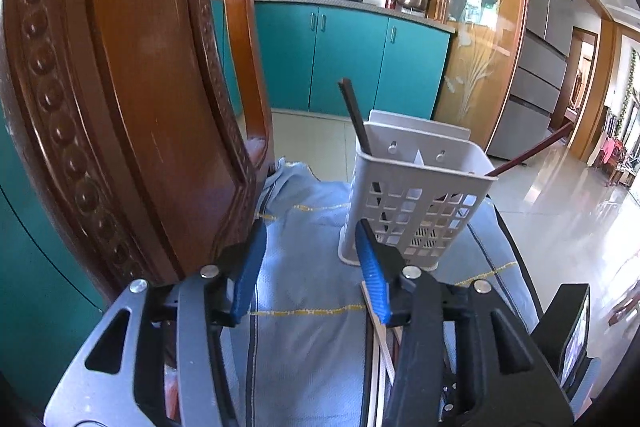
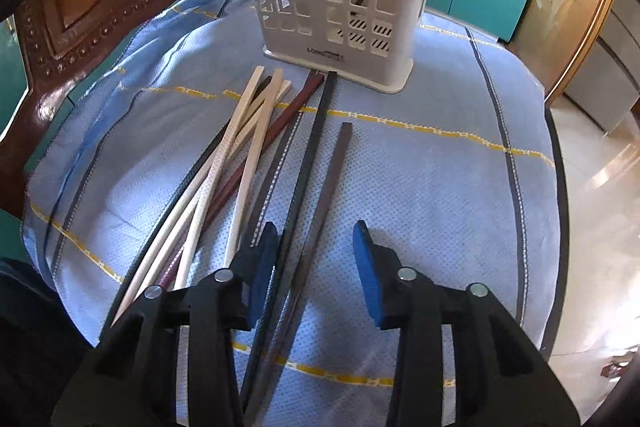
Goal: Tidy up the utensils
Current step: 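Bring both tools back down to the remaining chopsticks on the cloth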
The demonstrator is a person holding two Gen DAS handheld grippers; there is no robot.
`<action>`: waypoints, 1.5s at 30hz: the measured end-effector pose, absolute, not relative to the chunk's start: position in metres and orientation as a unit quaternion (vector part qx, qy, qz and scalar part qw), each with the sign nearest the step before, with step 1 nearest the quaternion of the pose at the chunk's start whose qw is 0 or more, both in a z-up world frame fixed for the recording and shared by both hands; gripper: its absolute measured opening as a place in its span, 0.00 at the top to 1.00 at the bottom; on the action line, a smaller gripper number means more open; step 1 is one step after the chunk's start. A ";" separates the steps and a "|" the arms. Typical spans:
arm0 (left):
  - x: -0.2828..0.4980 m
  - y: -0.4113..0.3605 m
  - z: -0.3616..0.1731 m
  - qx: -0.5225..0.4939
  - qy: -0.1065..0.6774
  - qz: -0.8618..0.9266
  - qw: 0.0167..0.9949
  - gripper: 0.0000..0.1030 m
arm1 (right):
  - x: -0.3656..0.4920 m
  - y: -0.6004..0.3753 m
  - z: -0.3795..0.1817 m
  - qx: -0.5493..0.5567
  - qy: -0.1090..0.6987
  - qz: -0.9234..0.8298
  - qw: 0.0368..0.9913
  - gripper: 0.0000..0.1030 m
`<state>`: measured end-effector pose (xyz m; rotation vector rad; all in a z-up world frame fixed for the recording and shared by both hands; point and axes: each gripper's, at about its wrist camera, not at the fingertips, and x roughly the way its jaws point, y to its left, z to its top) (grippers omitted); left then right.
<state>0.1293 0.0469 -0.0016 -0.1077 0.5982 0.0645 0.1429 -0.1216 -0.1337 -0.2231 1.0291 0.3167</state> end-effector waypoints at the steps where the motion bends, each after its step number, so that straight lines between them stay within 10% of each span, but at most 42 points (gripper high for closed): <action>1: 0.130 0.047 -0.003 -0.053 0.299 0.034 0.952 0.54 | 0.143 -0.122 -0.133 -0.107 0.490 0.153 0.852 0.73; 22: 0.156 0.017 -0.085 -0.040 0.492 -0.063 0.867 0.49 | 0.160 -0.170 -0.127 -0.010 0.509 0.120 0.853 0.81; 45: 0.177 -0.004 -0.120 -0.023 0.519 -0.063 0.852 0.49 | 0.161 -0.169 -0.128 -0.025 0.510 0.102 0.853 0.78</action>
